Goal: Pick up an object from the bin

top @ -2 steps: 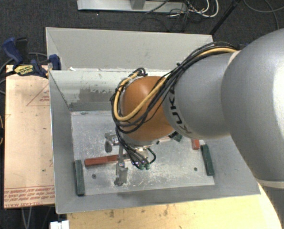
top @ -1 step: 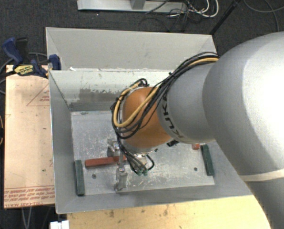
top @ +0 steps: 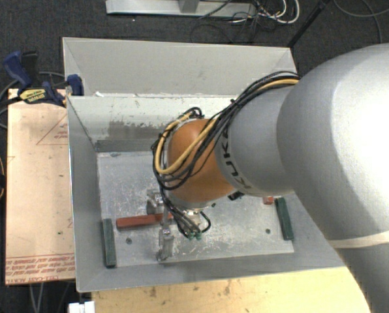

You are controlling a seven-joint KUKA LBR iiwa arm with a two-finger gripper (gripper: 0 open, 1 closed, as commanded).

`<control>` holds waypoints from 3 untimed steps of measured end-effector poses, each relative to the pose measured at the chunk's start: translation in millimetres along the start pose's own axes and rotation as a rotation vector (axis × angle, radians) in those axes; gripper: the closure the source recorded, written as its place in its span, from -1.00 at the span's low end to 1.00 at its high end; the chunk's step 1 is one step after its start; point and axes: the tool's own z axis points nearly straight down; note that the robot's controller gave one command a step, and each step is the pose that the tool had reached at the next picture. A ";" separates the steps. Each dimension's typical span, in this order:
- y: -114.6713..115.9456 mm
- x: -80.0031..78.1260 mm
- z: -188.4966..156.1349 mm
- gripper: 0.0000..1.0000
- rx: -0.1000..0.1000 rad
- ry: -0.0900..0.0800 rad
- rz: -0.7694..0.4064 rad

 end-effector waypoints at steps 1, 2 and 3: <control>0.2 -1.1 -1.7 1.00 -0.001 -0.003 0.000; 0.9 -3.5 -80.5 1.00 -0.001 -0.009 0.001; 1.3 -4.3 -90.6 1.00 0.000 -0.004 0.001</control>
Offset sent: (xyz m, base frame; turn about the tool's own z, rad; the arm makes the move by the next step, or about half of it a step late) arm 0.0000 0.0000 0.0000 0.0000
